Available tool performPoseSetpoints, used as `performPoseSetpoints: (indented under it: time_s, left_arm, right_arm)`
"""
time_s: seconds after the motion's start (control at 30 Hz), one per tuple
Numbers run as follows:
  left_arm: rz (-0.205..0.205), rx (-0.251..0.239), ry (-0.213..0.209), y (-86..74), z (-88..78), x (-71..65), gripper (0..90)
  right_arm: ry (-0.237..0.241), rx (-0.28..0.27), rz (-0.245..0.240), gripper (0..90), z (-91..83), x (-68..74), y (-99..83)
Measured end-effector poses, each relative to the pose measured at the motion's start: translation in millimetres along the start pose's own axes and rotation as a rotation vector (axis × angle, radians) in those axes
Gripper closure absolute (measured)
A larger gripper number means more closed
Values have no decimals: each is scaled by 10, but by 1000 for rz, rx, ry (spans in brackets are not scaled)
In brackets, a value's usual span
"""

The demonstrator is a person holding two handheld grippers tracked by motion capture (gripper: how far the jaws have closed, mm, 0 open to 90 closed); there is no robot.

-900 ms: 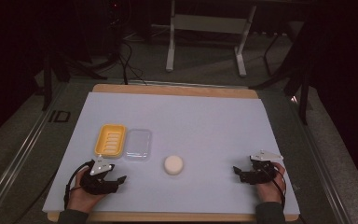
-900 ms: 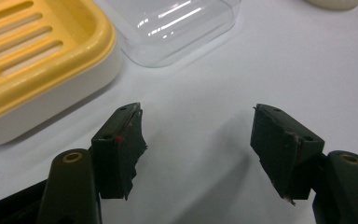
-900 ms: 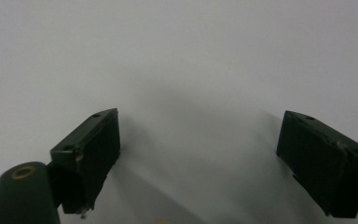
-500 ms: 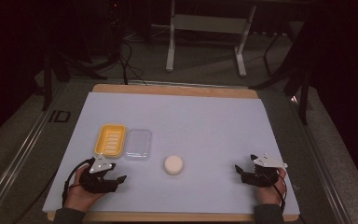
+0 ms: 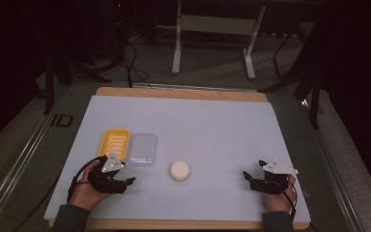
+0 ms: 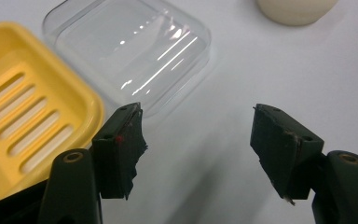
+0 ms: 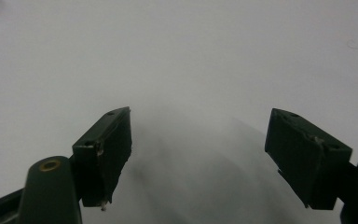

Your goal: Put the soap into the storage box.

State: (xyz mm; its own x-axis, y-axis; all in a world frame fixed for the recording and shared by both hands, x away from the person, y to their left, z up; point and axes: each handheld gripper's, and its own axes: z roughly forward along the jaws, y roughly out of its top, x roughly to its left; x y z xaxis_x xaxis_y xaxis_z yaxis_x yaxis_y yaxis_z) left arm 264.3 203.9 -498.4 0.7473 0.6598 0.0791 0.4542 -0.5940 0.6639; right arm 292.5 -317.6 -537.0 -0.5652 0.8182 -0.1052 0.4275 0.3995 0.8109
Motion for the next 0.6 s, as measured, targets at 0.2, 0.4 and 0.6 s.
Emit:
performPoseSetpoints:
  time_s: [0.2,0.4,0.6]
  left_arm:
    - [39,4,-28,74,46,22,347]
    - [63,13,-49,124,60,45,348]
    - [70,19,-62,158,75,50,348]
  right_arm:
    - [5,0,-2,226,0,-1,0]
    - [7,-2,-6,225,-3,5,-1]
    - [12,-18,-4,206,-17,-3,-7]
